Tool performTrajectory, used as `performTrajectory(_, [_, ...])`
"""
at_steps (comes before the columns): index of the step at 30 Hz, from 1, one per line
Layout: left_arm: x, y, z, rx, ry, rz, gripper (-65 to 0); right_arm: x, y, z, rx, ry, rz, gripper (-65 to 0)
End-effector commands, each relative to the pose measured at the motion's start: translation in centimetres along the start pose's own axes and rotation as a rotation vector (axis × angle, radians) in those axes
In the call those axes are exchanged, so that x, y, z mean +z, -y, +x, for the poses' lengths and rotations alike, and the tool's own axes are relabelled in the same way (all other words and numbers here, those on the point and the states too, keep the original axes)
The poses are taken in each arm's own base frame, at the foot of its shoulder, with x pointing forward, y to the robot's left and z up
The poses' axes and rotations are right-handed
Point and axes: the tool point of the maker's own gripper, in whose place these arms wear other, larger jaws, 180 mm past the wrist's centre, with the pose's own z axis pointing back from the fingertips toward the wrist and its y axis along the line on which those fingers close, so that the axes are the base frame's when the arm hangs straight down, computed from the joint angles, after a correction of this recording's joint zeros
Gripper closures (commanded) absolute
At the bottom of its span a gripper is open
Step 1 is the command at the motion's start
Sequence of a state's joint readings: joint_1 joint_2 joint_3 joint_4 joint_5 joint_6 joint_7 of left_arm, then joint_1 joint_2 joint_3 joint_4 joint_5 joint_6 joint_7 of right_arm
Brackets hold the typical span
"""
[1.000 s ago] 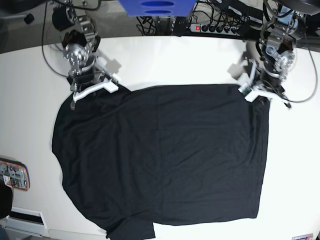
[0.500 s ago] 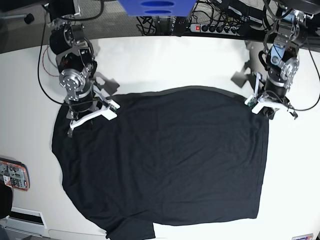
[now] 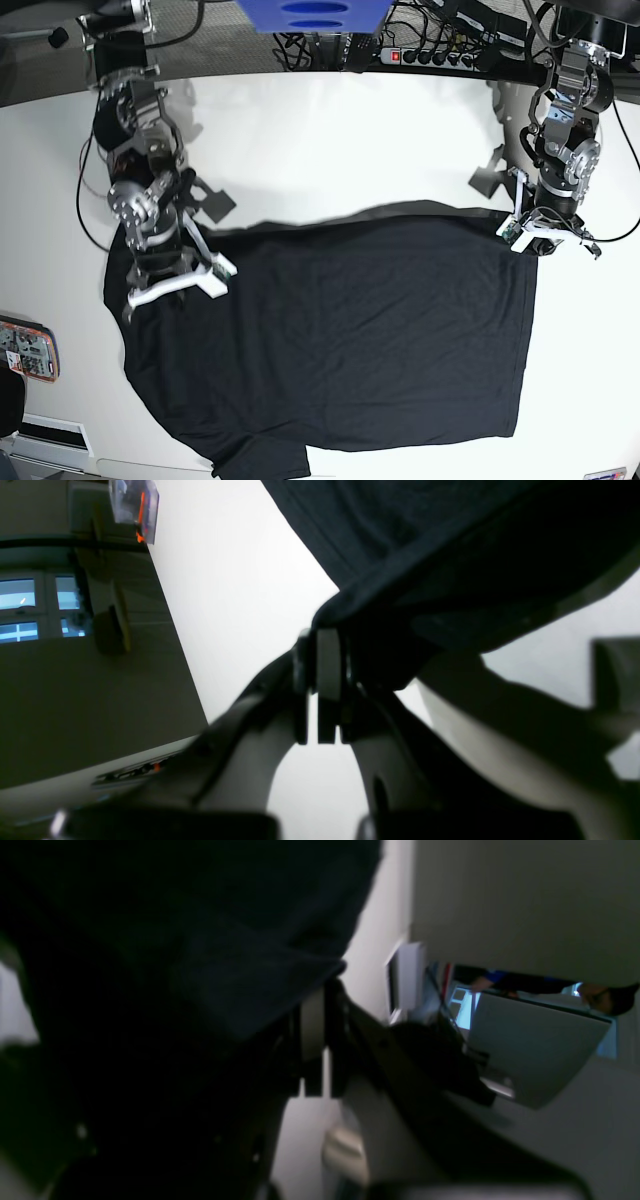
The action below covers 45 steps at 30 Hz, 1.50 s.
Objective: Fold the T-shirt properly
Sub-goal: 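Pull both grippers away from the collar, dragging the shirt along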
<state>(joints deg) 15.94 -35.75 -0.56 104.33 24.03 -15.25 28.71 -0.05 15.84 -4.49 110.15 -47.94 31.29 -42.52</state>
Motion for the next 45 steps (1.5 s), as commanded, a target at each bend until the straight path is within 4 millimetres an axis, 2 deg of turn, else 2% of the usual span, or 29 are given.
performTrajectory(1, [0.1,-2.1,0.6,-0.002,0.021,0.055,0.0,0.1,1.9,0.2,-0.009,0.005,-0.051,0.0])
performTrajectory(3, [-0.2,-2.8,1.4,0.006,0.036,0.070,0.0,-0.3,2.5,0.4,-0.023,0.008,-0.055,0.0])
performTrajectory(5, [-0.5,-2.8,1.1,0.008,0.025,0.070,0.0,-0.8,2.3,0.3,-0.031,0.005,-0.039,0.0])
performTrajectory(10, [-1.9,-3.8,0.4,0.017,-0.001,0.084,0.0,-2.6,-0.2,-1.4,-0.034,-0.046,0.043,0.0])
performTrajectory(13, [-2.1,-4.9,1.0,0.025,0.012,0.105,0.0,-3.6,-2.1,-2.6,-0.032,-0.084,0.098,0.0])
performTrajectory(16, [-2.8,-4.9,1.6,0.016,0.018,0.101,0.0,-4.5,-0.8,-2.4,-0.040,-0.086,0.081,0.0])
performTrajectory(20, [-4.6,-5.1,1.5,0.010,-0.006,0.088,0.0,-5.5,0.1,-1.8,-0.061,-0.086,0.076,0.0])
performTrajectory(22, [-5.0,-5.0,2.3,-0.003,0.008,0.081,0.0,-5.9,0.3,-1.9,-0.063,-0.091,0.077,0.0])
performTrajectory(25, [-5.2,-5.0,3.1,-0.013,0.022,0.079,0.0,-6.6,0.1,-1.3,-0.077,-0.079,0.092,0.0])
performTrajectory(28, [-5.4,-5.9,4.2,0.002,0.044,0.098,0.0,-7.5,-0.4,-0.3,-0.098,-0.047,0.114,0.0])
performTrajectory(31, [-5.5,-6.7,5.1,0.022,0.060,0.118,0.0,-7.8,-1.2,-0.3,-0.102,-0.048,0.137,0.0])
performTrajectory(35, [-6.7,-6.9,4.2,0.031,0.023,0.109,0.0,-8.4,-2.7,-0.3,-0.117,-0.059,0.177,0.0])
performTrajectory(39, [-7.8,-6.5,4.6,0.033,0.046,0.089,0.0,-9.2,-0.3,0.9,-0.128,-0.024,0.140,0.0])
performTrajectory(43, [-8.2,-5.9,4.2,0.037,0.033,0.073,0.0,-9.8,-1.7,0.1,-0.127,-0.051,0.180,0.0])
performTrajectory(45, [-8.2,-5.9,4.1,0.037,0.030,0.072,0.0,-10.1,-0.7,0.4,-0.127,-0.045,0.165,0.0])
